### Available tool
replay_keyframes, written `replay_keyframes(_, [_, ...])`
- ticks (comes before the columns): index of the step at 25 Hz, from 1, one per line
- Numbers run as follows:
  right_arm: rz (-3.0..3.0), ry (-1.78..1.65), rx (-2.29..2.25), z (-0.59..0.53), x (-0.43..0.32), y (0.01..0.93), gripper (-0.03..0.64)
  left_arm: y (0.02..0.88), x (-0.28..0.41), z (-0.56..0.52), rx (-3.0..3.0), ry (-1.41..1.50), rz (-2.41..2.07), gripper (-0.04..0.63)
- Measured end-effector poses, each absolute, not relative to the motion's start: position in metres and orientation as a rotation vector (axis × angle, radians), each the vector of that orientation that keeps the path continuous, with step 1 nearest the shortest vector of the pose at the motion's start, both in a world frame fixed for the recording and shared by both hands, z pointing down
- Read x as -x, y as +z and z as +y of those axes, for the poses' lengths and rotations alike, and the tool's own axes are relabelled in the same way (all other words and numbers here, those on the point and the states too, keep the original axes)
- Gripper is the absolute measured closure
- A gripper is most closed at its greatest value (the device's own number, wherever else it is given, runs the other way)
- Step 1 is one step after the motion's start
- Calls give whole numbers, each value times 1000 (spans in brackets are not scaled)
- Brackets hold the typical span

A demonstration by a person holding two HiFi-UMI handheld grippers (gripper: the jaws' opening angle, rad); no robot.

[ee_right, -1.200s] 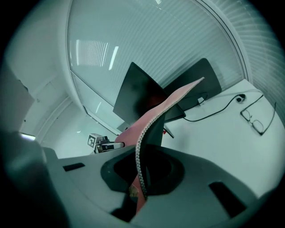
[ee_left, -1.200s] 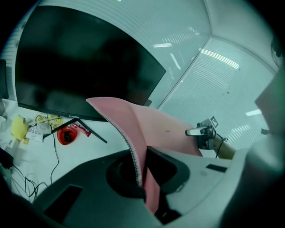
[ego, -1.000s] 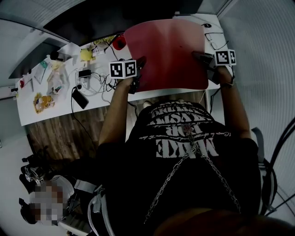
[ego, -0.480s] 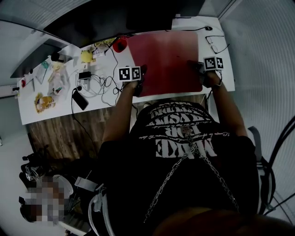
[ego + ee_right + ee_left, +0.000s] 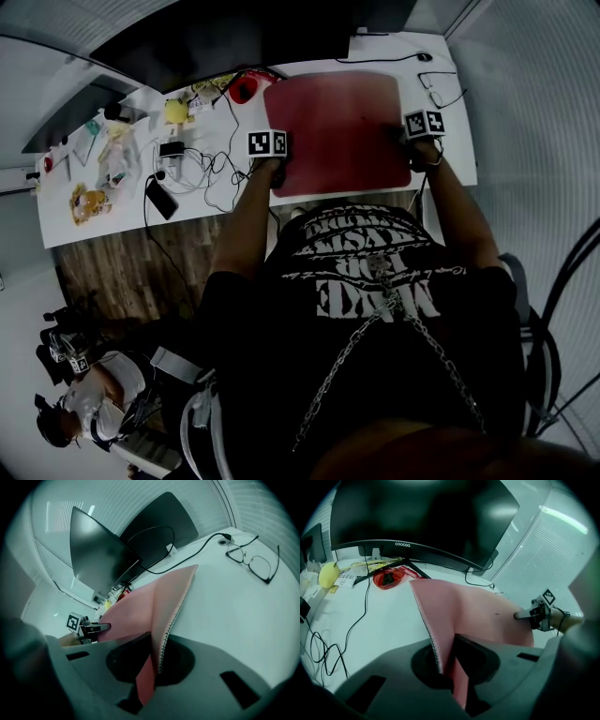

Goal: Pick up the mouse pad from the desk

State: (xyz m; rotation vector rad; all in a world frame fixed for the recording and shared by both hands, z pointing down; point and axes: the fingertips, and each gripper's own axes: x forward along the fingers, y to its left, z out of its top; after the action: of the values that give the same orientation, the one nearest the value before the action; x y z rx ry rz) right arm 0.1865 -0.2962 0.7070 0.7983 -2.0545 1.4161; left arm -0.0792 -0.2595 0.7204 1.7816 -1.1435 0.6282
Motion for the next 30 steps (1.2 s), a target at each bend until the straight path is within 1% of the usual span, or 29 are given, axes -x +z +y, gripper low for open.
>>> replay_keyframes(3, [-2009, 1328, -836, -296, -192, 721, 603, 731, 83, -259, -1758, 688, -1175, 571])
replay_keyframes(6, [-1941, 1235, -892, -292, -193, 730, 600, 738, 88, -262, -1765, 768, -1209, 548])
replay_keyframes(7, [-1918, 1203, -901, -289, -193, 733, 585, 739, 90, -261, -1773, 799, -1221, 542])
replay_keyframes(9, [-1886, 1150, -909, -284, -197, 738, 486, 739, 97, -257, -1785, 864, -1248, 502])
replay_keyframes(10, [-1875, 1137, -919, -283, -200, 739, 461, 740, 103, -254, -1785, 893, -1261, 493])
replay_keyframes(13, [-1848, 1108, -987, -289, -218, 743, 430, 746, 131, -246, -1746, 937, -1309, 482])
replay_keyframes(15, [-1838, 1092, -1035, -291, -232, 743, 420, 747, 154, -239, -1705, 909, -1361, 482])
replay_keyframes(19, [-1904, 1032, -1128, -296, -253, 715, 420, 732, 184, -228, -1648, 745, -1447, 482])
replay_keyframes(23, [-1959, 859, -1231, -284, -272, 674, 428, 689, 181, -221, -1725, 565, -1492, 485])
replay_keyframes(25, [-2074, 761, -1251, -278, -257, 637, 472, 652, 170, -222, -1816, 480, -1516, 497])
replay_keyframes(28, [-2260, 574, -1259, -263, -221, 572, 559, 580, 139, -224, -2011, 343, -1533, 542])
replay_keyframes(30, [-2356, 436, -1250, -253, -194, 533, 593, 522, 113, -224, -2172, 247, -1527, 574])
